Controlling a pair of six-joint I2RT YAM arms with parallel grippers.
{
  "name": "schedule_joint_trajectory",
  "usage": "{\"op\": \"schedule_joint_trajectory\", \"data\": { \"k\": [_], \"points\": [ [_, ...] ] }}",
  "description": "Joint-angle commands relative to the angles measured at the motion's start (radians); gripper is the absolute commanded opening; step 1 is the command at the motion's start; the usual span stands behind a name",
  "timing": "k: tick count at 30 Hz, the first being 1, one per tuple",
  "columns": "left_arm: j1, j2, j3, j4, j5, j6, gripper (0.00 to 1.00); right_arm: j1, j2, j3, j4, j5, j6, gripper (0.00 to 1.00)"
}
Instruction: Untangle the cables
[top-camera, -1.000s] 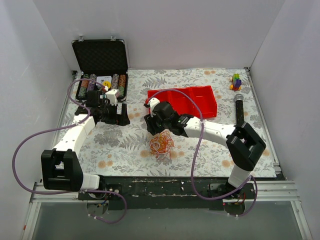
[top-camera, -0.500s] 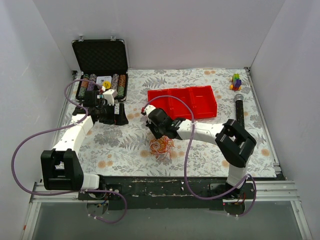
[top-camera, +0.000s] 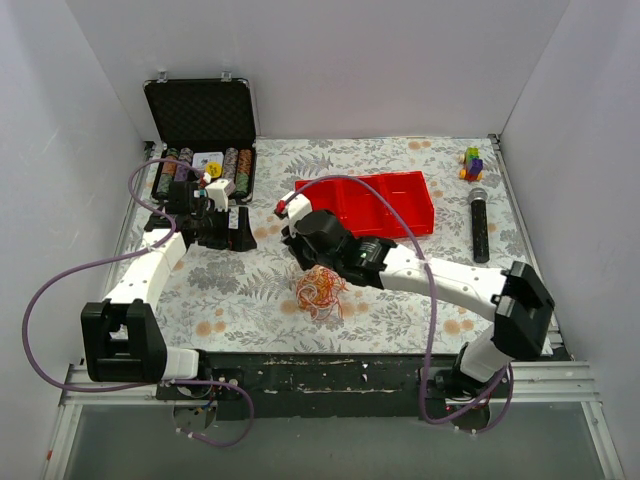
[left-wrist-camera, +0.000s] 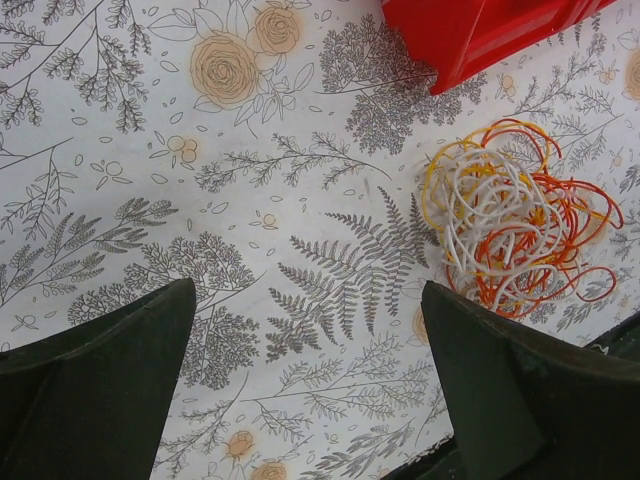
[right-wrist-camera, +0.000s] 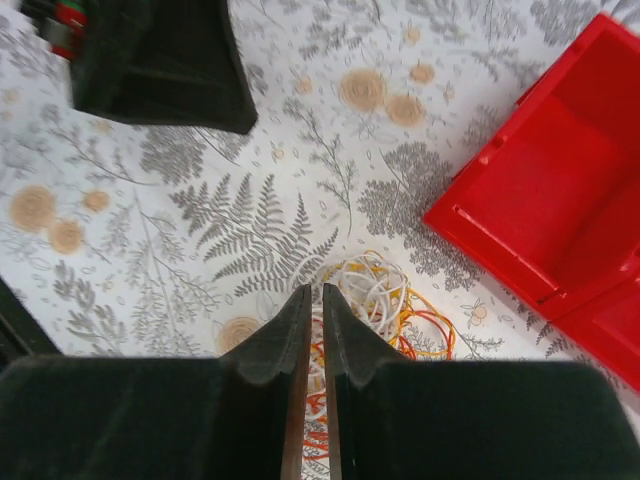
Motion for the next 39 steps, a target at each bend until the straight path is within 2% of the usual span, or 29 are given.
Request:
{"op": "schedule_joint_trajectory", "data": {
  "k": [1,5,6,7,9,10,11,12,15,20,24,28,33,39],
  "points": [
    [0.004,-0.04,0.002,-0.007,0.027,0.009,0.98,0.017,-0.118,0.029,0.027,0.039,0.011,0.17],
    [0.005,-0.041,0.005,-0.01,0.031,0.012,0.98,0.021,-0.163,0.047,0.03,0.035,-0.005,0.13],
    [0.004,-0.041,0.006,-0.008,0.031,0.009,0.98,0.021,-0.163,0.049,0.022,0.051,-0.006,0.1],
    [0.004,-0.043,0.008,-0.011,0.031,0.009,0.98,0.021,-0.158,0.048,0.019,0.062,-0.009,0.02],
    [0.004,-0.046,0.006,-0.011,0.034,0.009,0.98,0.019,-0.135,0.031,0.01,0.079,-0.015,0.01],
    [0.004,-0.044,0.006,-0.011,0.038,0.009,0.98,0.021,-0.115,0.02,0.002,0.076,-0.017,0.05],
    [0.004,-0.047,0.005,-0.011,0.038,0.006,0.98,0.019,-0.098,0.012,-0.004,0.073,-0.019,0.24],
    [0.005,-0.048,0.003,-0.011,0.035,0.007,0.98,0.019,-0.068,0.005,-0.018,0.073,-0.011,0.38],
    [0.004,-0.048,0.002,-0.011,0.035,0.004,0.98,0.018,0.013,-0.006,-0.047,0.1,0.015,0.49],
    [0.004,-0.052,-0.003,-0.013,0.031,0.004,0.98,-0.008,0.106,-0.014,-0.033,0.114,0.044,0.5],
    [0.004,-0.057,-0.008,-0.014,0.027,0.014,0.98,-0.047,0.121,-0.035,0.023,0.068,0.061,0.42],
    [0.005,-0.064,-0.02,-0.016,0.027,0.023,0.98,-0.053,0.129,-0.034,0.043,0.056,0.067,0.38],
    [0.005,-0.061,-0.031,-0.011,0.025,0.024,0.98,-0.053,0.135,-0.058,0.053,0.048,0.083,0.18],
    [0.005,-0.052,-0.026,-0.01,0.03,0.024,0.98,-0.059,0.127,-0.089,0.071,0.048,0.087,0.03]
  ]
}}
